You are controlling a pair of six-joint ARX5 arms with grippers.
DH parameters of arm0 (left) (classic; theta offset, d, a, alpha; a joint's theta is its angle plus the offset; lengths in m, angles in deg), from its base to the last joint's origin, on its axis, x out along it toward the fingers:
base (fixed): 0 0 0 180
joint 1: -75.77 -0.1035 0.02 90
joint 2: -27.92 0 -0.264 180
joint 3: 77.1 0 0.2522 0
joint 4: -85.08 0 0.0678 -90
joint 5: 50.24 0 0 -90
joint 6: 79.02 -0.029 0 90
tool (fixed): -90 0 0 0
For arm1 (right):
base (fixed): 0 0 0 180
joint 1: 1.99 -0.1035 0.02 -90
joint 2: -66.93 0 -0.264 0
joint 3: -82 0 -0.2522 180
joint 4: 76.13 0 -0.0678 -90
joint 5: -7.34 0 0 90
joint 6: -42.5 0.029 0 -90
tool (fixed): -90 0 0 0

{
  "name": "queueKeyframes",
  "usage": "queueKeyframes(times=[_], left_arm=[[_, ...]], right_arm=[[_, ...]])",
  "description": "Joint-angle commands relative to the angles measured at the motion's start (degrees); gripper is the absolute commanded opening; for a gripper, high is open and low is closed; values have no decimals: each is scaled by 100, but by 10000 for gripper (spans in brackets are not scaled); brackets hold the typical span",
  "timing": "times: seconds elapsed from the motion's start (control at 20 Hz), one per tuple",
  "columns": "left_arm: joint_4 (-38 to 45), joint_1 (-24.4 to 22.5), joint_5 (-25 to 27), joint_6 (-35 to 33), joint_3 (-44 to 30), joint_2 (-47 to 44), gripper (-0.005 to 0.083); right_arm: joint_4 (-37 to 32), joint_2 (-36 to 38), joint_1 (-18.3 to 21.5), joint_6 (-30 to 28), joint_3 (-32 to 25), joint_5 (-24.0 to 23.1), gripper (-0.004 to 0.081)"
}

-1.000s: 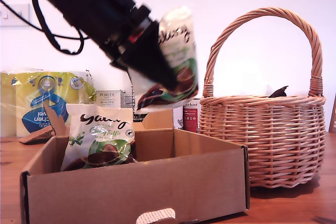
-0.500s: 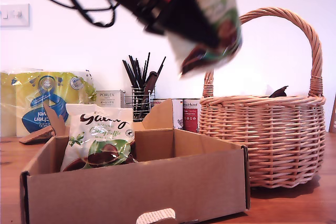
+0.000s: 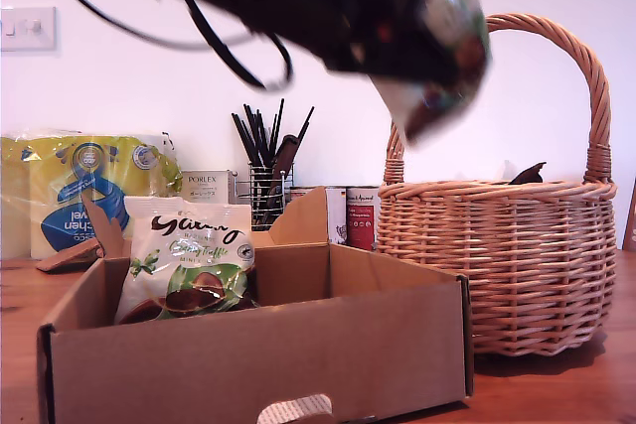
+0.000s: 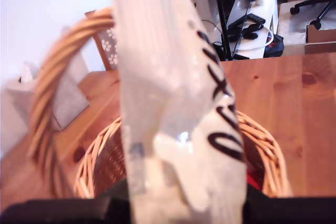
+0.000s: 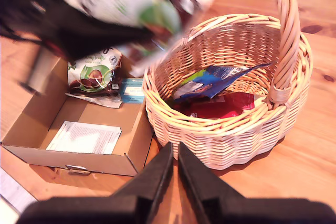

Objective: Move the bags of Easter eggs from the cardboard box on the left into the woven basket on the right side.

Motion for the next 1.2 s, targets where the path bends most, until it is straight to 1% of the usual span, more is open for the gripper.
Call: queueKeyframes(times=[0.0, 0.15, 0.25, 0.4, 0.6, 0.8, 0.9, 1.0, 1.05, 1.1, 1.15], left_arm=[[433, 63, 13, -197, 37, 98, 56], [866, 142, 192, -365, 127, 470, 56], [890, 166, 310, -428, 345, 754, 56], [876, 186, 345, -518, 785, 1178, 56], [664, 179, 619, -885, 1272, 1550, 56], [321, 162, 656, -1460, 1375, 1655, 57], [125, 164, 660, -1602, 1375, 1655, 57], [101, 164, 776, -1722, 1375, 1655, 57], [105, 160, 839, -1786, 1375, 1655, 74], [105, 155, 868, -1904, 1375, 1655, 169], [103, 142, 870, -2033, 1375, 1655, 339]], right_arm=[[-70, 2, -22, -37, 61, -2, -13], [-155, 2, -22, -35, 61, -2, -13], [-238, 2, -22, -35, 61, -2, -13], [-323, 2, -22, -33, 61, -2, -13], [-319, 2, -22, -26, 61, 2, -13], [-321, 2, -22, -11, 61, 2, -13], [-323, 2, -22, -11, 61, 2, -13], [-321, 2, -22, -11, 61, 4, -13], [-321, 2, -22, -11, 63, 7, -13], [-321, 2, -22, -11, 61, 13, -13], [-323, 2, -22, -11, 63, 24, -13]])
